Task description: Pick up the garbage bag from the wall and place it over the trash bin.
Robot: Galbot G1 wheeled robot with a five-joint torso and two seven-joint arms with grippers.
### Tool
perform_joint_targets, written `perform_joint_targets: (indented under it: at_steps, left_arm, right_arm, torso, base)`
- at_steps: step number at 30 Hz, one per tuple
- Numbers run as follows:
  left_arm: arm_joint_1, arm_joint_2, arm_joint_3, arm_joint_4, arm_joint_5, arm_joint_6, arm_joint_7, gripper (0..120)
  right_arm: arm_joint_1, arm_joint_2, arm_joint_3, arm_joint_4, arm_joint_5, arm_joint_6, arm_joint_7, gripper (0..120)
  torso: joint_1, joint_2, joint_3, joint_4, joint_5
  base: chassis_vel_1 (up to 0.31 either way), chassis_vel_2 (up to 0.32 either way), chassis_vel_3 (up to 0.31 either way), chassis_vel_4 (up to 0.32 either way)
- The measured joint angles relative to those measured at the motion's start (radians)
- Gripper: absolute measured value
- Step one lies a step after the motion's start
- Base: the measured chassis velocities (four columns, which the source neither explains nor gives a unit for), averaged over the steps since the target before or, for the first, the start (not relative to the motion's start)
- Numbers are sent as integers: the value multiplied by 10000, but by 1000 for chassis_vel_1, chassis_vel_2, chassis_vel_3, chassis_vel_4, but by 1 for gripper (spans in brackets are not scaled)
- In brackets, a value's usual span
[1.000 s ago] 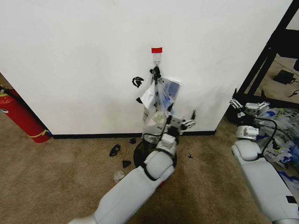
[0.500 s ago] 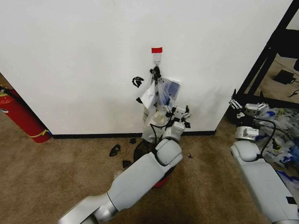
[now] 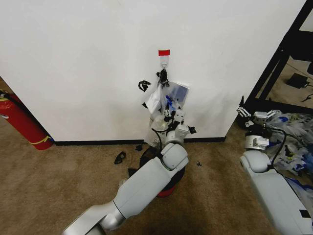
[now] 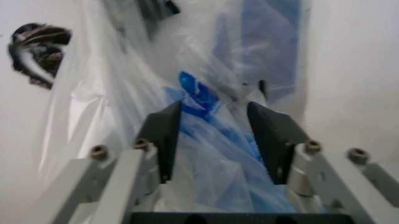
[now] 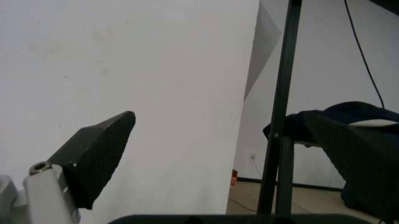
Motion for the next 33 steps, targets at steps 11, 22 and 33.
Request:
perform_joint_targets:
  at_steps: [11,22,33]
  left_arm:
    - [354,417,-364,-554,-422,49,87,1]
    - [648,-33,-233,-836,-163,88,-126,15]
    - [510,-539,-155,-658,-45,757,-401,55]
  right_arm:
    - [87,140,-237,50,-47,0,-15,100]
    - [55,216,-334,55,-58,-1,-44,100]
    - [-60,226,-346,74,-82,1,-63,100]
  torso:
    - [0,0,0,-1,0]
    - [0,0,0,-4,0]
    - [0,0,0,-1,1]
  base:
    - [0,0,0,0]
    - [0,0,0,0]
    - [0,0,0,0]
